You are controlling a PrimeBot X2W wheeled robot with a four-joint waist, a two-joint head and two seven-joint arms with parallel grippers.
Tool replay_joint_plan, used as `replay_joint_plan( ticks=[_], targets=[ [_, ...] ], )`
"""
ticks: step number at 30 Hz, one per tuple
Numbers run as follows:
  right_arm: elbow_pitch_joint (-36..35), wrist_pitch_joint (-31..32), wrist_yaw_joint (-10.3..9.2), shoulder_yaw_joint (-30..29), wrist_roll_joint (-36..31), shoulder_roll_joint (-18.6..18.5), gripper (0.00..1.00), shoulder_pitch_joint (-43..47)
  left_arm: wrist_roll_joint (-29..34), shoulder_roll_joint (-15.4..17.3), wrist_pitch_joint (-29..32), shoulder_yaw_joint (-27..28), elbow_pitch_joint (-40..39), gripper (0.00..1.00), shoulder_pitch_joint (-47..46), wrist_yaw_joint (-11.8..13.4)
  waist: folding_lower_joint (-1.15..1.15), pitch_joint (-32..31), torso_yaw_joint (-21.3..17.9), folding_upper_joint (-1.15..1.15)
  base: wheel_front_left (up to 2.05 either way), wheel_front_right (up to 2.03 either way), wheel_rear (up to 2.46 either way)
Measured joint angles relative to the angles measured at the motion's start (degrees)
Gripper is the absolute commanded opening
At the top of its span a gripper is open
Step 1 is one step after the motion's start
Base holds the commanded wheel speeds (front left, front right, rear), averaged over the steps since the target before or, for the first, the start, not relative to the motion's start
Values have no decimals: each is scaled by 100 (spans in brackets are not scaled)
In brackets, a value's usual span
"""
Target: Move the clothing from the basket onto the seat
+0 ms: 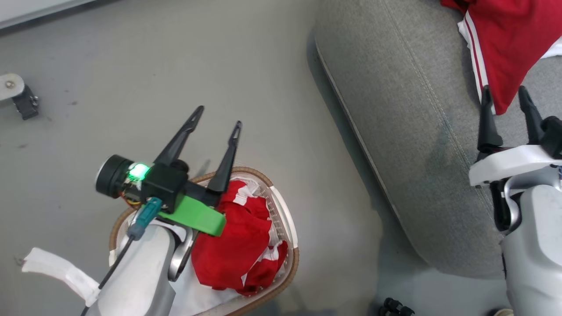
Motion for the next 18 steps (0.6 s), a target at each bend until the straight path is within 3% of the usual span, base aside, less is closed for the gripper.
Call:
replay_joint_plan(
  ticks=[11, 18],
  targets=[
    [-691, 0, 0, 1091, 222, 234, 100, 123, 124, -412, 0, 1073, 146, 100, 452, 0, 0, -451, 464, 0, 0, 0, 0],
    [-777, 0, 0, 1265, 274, 236, 100, 367, 153, -543, 0, 1791, 247, 100, 767, 1, 0, -739, 886, 0, 0, 0, 0]
  ],
)
